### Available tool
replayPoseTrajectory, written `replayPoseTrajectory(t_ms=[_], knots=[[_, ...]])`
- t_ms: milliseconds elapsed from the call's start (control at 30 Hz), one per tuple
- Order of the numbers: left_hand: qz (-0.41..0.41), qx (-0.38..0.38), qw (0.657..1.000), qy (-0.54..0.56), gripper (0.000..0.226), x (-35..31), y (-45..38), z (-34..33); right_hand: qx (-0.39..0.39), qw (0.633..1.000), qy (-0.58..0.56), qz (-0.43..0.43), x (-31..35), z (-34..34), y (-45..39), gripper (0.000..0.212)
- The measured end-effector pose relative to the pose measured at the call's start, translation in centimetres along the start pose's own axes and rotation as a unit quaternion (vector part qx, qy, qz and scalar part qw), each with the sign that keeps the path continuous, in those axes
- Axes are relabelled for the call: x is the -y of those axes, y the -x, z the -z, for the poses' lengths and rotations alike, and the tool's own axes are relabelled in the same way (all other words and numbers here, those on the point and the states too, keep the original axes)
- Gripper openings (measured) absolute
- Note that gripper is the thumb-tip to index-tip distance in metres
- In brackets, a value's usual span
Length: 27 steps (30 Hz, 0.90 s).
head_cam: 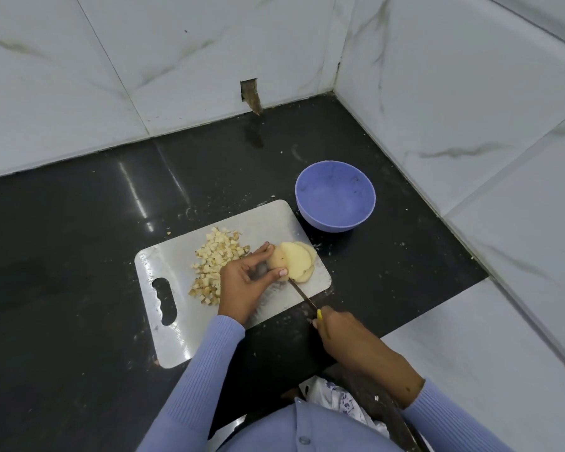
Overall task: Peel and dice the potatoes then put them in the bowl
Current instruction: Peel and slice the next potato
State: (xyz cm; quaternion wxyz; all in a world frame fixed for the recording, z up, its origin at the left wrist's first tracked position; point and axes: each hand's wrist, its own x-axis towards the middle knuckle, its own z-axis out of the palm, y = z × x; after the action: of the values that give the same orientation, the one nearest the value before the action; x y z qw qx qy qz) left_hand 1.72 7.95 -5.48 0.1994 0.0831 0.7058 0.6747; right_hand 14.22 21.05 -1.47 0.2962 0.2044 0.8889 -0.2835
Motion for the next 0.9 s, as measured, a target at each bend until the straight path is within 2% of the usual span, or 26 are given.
replayPoseTrajectory(t_ms=[167, 333, 467, 667, 900], knots=[[-0.002, -0.002, 1.0, 0.005, 0.054, -0.2, 0.1, 0.1, -0.014, 0.999, -0.042, 0.018, -0.9, 1.8, 1.4, 0.027], [-0.01, -0.009, 1.0, -0.009, 0.055, 0.1, 0.0, 0.4, -0.146, 0.978, -0.136, 0.059, 0.9, 3.3, -0.3, 0.03], [-0.034, -0.029, 0.997, -0.058, 0.056, 0.4, -0.3, 0.3, -0.207, 0.963, -0.157, 0.067, 3.4, 3.1, -2.9, 0.026], [-0.072, -0.013, 0.99, -0.125, 0.054, 0.7, -0.6, 0.5, -0.23, 0.96, -0.149, 0.054, 4.2, 2.6, -4.7, 0.02], [-0.073, 0.034, 0.991, -0.106, 0.053, 0.8, -0.8, 0.7, -0.232, 0.965, -0.116, 0.05, 4.5, 2.4, -5.2, 0.019]])
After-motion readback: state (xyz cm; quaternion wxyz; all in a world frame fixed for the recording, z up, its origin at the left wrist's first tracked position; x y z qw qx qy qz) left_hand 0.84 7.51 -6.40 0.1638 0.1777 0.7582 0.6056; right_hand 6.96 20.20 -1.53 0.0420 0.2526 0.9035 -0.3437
